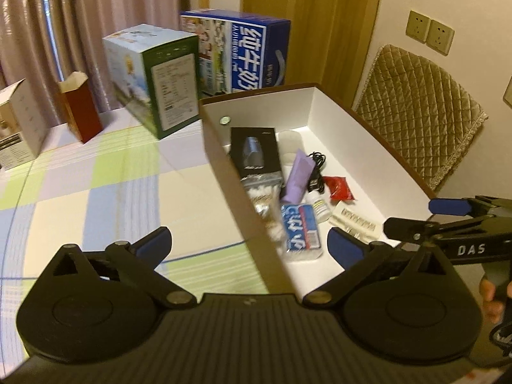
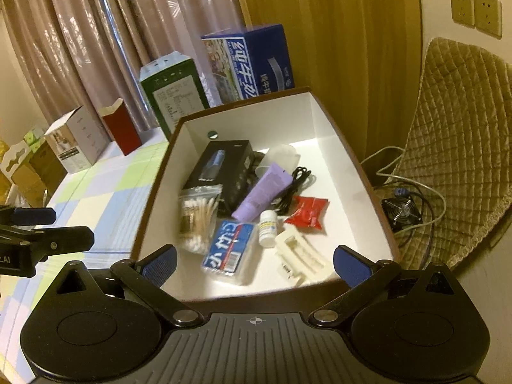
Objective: Organize objects
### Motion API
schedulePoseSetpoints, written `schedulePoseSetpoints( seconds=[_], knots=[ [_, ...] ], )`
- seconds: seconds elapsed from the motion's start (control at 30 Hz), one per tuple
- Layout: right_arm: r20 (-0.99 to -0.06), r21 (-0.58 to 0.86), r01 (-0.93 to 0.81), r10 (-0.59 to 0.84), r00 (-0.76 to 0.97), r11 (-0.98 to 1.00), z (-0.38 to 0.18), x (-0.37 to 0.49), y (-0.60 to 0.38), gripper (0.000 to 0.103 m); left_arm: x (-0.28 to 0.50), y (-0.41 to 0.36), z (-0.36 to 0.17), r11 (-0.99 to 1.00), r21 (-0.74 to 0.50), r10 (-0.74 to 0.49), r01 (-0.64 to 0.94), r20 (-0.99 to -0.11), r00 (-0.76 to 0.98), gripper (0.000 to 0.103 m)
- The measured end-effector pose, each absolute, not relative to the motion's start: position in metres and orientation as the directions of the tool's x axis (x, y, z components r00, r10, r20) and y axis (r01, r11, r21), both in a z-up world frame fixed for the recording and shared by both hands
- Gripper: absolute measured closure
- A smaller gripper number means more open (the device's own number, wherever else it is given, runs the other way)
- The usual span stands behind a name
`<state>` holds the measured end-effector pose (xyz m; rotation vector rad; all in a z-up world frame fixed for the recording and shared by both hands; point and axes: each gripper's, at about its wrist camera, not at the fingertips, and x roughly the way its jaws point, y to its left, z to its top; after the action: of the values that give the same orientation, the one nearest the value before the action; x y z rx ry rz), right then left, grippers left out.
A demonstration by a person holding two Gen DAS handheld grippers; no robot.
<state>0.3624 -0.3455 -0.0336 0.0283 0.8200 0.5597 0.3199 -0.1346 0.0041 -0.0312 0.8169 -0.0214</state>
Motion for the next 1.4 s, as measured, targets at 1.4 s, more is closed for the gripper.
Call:
schedulePoseSetpoints(
  seconds=[1.4],
  knots=[
    [-0.716,0.230,-0.542,0.517,0.468,0.808,-0.021,0.136,-0.233,0.002,0.080,-0.005,0.017,0.990,-0.034,0.063,-0.137,-0.762,0.645,0.001]
  ],
)
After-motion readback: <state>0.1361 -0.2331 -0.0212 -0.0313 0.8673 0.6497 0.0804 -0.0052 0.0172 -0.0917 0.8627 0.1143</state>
